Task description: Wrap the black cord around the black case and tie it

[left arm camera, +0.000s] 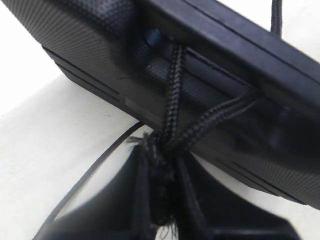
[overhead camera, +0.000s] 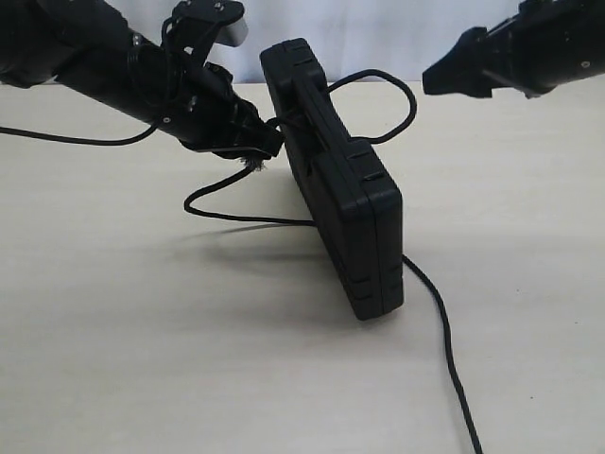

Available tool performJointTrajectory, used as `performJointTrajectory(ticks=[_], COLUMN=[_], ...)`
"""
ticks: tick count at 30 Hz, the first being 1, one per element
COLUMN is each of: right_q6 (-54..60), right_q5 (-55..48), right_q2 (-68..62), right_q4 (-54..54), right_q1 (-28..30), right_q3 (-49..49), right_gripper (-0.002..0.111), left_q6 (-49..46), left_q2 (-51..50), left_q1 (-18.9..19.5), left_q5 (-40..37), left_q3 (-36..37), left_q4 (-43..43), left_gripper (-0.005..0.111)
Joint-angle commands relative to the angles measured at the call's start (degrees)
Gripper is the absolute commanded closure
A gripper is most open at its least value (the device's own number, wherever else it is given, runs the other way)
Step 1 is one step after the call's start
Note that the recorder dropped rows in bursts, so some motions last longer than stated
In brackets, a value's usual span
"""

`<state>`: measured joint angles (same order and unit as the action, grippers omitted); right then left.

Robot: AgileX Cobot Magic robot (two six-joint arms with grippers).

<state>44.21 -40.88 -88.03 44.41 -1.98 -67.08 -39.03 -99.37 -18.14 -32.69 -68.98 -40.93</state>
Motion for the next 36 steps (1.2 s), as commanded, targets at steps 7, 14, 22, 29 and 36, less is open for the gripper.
performJointTrajectory(ticks=[7,14,22,29,36], right_q6=[8.4,8.2,8.4,8.4,10.5], right_q5=[7.1,17.5,16.6,12.2,5.4], right_q2=[-5.5,-10.5,-10.7,-3.3,8.9], right_q4=[7.6,7.6,7.5,7.2,11.9], right_q1=[-5.9,-9.5,-9.5,-9.5,-9.5], right_q3=[-0.5,-0.5,-0.5,-0.5,-0.5], right_gripper=[0.043,0.043,0.104,0.104,0.104], left_q6=[-0.1,-0.1,-2.2,-3.2,-3.2], left_q2=[0.0,0.0,0.1,9.1,16.3], left_q1=[-0.4,-0.4,-0.4,-0.4,-0.4], left_q5=[0.2,0.1,0.2,-1.0,0.2], left_q3=[-0.4,-0.4,-0.4,-0.4,-0.4], left_q4=[-0.2,-0.2,0.0,9.2,9.4], left_gripper=[0.107,0.107,0.098,0.049,0.049])
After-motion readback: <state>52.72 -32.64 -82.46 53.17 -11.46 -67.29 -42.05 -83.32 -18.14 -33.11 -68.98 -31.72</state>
